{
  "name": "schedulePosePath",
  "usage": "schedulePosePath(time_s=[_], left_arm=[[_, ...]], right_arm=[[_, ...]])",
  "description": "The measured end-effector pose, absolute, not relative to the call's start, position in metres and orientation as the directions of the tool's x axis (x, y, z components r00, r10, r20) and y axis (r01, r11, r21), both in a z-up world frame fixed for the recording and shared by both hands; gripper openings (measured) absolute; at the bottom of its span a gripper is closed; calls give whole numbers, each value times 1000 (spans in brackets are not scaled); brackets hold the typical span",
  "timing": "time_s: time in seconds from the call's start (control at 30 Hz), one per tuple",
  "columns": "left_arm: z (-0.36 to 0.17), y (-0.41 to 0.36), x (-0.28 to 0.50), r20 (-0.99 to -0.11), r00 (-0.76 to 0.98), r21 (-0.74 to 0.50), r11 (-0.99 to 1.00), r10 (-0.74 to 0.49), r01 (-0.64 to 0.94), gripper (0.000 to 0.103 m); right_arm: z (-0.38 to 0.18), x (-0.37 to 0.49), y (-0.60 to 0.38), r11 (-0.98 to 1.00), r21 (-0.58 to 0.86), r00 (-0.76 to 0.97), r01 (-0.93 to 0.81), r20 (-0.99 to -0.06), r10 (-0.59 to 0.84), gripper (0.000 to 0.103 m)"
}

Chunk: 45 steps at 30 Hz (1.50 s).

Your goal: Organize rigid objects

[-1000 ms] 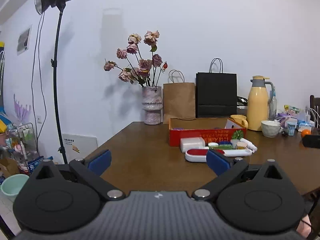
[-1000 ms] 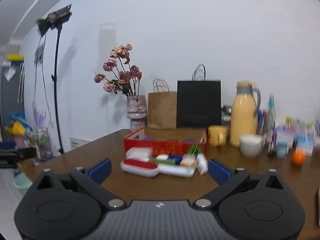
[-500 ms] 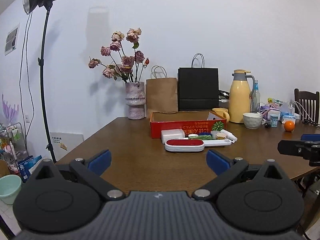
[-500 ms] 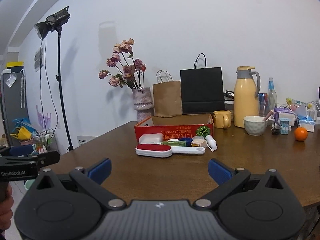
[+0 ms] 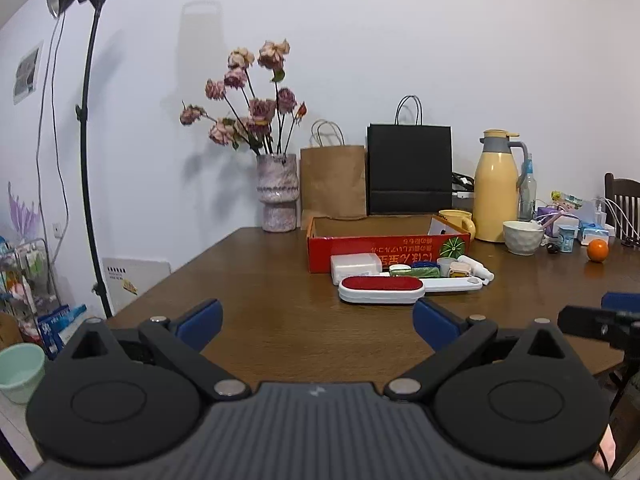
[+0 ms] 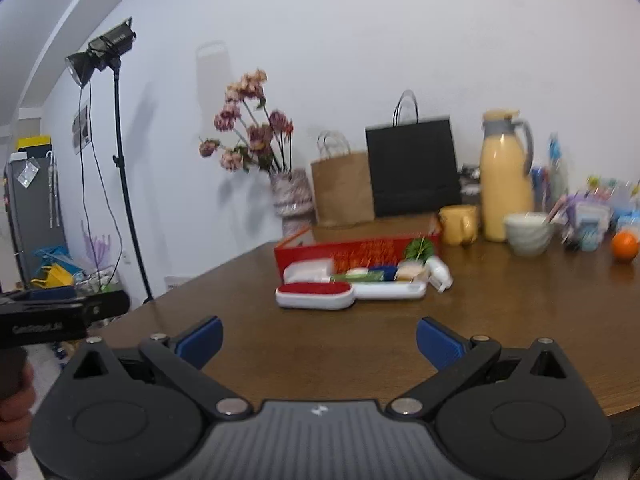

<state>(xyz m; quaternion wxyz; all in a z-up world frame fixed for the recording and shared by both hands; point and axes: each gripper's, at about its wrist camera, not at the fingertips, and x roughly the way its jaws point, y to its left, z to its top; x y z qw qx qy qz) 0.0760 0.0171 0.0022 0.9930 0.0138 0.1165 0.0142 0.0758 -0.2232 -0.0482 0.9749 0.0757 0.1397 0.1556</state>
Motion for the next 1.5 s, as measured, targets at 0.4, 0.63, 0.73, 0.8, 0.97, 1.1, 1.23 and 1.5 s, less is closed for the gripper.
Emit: schedulePosePath(time_s=[0.4, 0.63, 0.73, 0.8, 0.97, 1.1, 1.23, 1.5], left_arm=[[-12, 9, 181, -327, 945, 14, 1000, 31, -27, 103], [-11, -21, 256, -356, 932, 69, 992, -74, 105, 103], [-12, -31, 287, -377, 921, 66, 988, -102, 137, 103], [-13, -34, 303, -381, 917, 65, 987, -114, 149, 103], [-22, -27, 344, -417, 903, 47, 990, -102, 133, 103], [-35, -4, 367, -489, 863, -60, 992, -125, 110, 96], [-48, 13, 384, -550, 821, -143, 985, -156, 92, 67], [-52, 21, 382, -549, 811, -211, 972, -204, 101, 63]], right_arm=[[-59, 179, -260, 958, 244, 853, -149, -458, 249, 103], [-50, 251, -279, 966, 209, 865, -150, -446, 230, 103], [-47, 278, -282, 965, 183, 882, -189, -400, 248, 103], [-46, 297, -277, 966, 134, 878, -220, -405, 256, 103], [-50, 334, -261, 955, 92, 841, -281, -456, 292, 96], [-68, 361, -262, 959, 184, 802, -218, -526, 283, 48], [-84, 372, -267, 954, 233, 794, -190, -534, 289, 42], [-90, 370, -288, 938, 327, 804, -118, -522, 284, 31]])
